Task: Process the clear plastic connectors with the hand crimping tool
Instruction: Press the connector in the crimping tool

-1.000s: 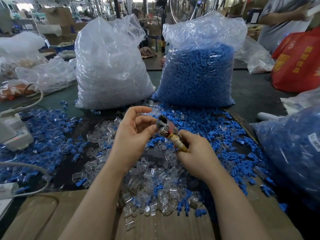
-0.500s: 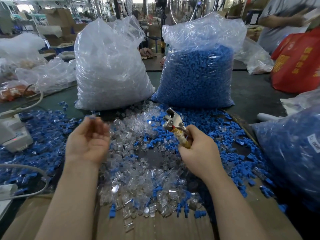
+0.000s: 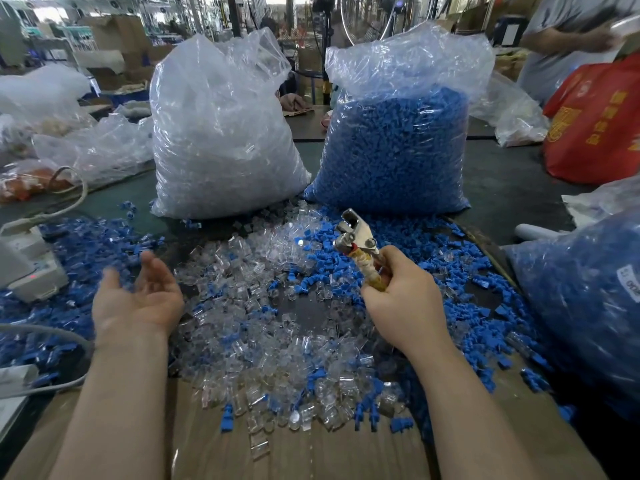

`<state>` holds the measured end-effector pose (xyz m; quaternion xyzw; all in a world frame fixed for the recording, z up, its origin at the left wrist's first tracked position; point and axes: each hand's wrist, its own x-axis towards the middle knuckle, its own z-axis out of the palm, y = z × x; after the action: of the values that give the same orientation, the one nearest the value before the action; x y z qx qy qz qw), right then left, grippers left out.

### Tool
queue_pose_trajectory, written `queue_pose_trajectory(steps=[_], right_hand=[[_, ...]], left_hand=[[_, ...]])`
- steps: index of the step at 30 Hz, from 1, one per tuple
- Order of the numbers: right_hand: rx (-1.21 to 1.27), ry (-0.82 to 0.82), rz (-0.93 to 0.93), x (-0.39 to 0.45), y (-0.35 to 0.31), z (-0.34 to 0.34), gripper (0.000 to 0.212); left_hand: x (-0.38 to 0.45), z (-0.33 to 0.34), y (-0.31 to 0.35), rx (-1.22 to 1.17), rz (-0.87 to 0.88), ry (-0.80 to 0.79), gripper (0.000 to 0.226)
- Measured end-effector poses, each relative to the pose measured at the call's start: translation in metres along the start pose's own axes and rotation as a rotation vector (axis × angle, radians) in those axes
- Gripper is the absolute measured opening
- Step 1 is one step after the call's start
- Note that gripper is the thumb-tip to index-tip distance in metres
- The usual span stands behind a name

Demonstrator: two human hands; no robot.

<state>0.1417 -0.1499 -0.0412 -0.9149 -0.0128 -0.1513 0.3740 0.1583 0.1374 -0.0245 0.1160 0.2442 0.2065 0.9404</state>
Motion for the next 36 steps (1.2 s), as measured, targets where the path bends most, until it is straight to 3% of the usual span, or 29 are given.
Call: queue_pose_trajectory(steps=[3,7,10,14,18,23,31,36], right_hand=[[0.002,-0.002,0.013,0.001,0.0,0.0,0.015],[-0.008,0.008,0.01,0.001,-0.001,0.0,0.015],[-0.014,0.011,0.002,0.0,-0.001,0.001,0.017],[0.004,0.008,-0.011,0.0,-0.002,0.002,0.018],[0.013,0.01,-0.013,0.0,-0.002,0.002,0.019],[0.007,0.011,-0.015,0.0,-0.002,0.003,0.021],[0.288,-0.017,-0.042,0.003,-0.003,0.003,0.021],[0.473,-0.065,-0.092,0.001,-0.009,0.001,0.02]], left_hand=[[-0.014,0.009,-0.017,0.633,0.067,-0.143,0.015],[-0.037,0.009,-0.057,1.549,0.382,-0.583,0.01],[-0.041,0.004,-0.083,1.996,0.534,-0.752,0.017],[-0.037,-0.005,-0.096,2.329,0.686,-0.743,0.026],[-0.036,-0.005,-0.095,2.334,0.718,-0.732,0.009],[-0.038,-0.006,-0.094,2.297,0.761,-0.816,0.009],[-0.055,0.011,-0.096,1.422,0.224,-0.811,0.017],[-0.06,0.016,-0.093,1.174,0.019,-0.833,0.016]])
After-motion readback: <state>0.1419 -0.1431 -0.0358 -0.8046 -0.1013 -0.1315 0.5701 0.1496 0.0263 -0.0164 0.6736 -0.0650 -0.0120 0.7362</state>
